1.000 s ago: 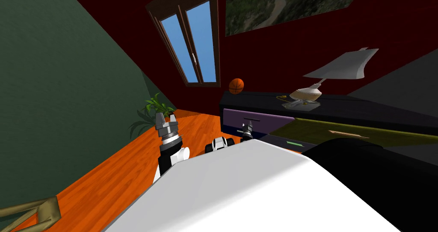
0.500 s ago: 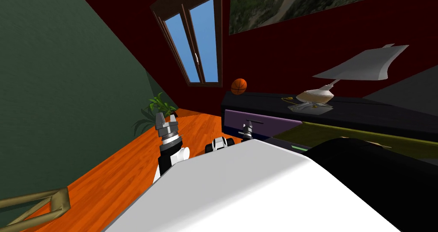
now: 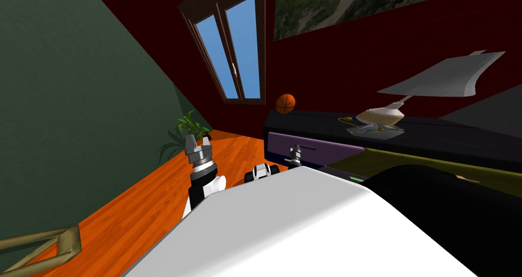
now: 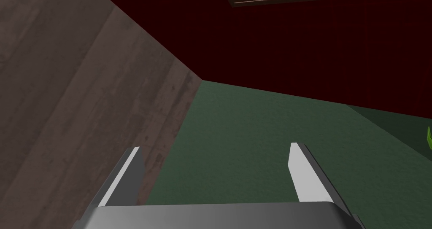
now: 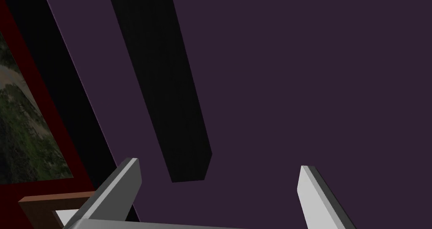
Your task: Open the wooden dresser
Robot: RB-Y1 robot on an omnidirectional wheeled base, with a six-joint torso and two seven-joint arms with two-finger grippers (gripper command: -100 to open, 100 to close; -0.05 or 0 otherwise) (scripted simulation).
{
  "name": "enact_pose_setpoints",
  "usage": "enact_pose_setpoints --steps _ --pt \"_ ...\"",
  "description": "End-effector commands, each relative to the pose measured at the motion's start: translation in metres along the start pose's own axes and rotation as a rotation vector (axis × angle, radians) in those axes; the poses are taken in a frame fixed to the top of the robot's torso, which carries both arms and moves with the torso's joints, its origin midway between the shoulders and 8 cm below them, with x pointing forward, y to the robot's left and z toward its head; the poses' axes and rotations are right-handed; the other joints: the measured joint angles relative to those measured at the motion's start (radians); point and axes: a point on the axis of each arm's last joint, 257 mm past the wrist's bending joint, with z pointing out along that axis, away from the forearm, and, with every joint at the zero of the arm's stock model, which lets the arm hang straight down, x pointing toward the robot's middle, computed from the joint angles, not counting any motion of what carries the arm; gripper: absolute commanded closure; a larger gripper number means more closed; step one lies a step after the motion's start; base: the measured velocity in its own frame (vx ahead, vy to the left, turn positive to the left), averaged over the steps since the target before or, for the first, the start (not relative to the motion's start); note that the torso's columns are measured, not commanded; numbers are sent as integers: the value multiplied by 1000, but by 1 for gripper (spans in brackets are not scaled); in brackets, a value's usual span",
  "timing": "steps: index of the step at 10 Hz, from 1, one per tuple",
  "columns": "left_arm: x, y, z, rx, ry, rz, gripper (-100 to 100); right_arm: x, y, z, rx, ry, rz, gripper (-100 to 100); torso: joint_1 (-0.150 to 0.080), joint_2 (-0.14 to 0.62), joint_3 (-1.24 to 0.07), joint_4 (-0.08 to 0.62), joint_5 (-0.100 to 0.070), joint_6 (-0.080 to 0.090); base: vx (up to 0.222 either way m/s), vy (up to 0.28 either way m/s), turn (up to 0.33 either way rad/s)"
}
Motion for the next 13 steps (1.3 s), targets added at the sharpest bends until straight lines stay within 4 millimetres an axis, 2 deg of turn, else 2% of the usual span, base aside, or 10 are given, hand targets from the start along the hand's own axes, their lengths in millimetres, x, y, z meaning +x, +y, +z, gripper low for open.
enact_pose_setpoints --steps 1,4,5,6,13 --pt "0 0 0 0 0 0 0 -4 -2 -5 1 -7 1 100 1 1 2 0 0 0 -110 57 -53" --pt "0 0 0 0 0 0 0 -10 -5 -13 -1 -17 2 100 0 2 2 1 0 0 -176 84 -35" --pt "0 0 0 0 0 0 0 -9 -5 -10 1 -13 3 100 0 2 2 1 0 0 -98 36 -15" --pt "0 0 0 0 0 0 0 -15 -4 -9 -22 -13 24 -100 -2 -4 -2 0 0 0 -12 -19 -25" --pt "0 0 0 0 0 0 0 -41 0 -4 -99 -24 109 -100 1 1 1 1 1 0 16 -53 -19"
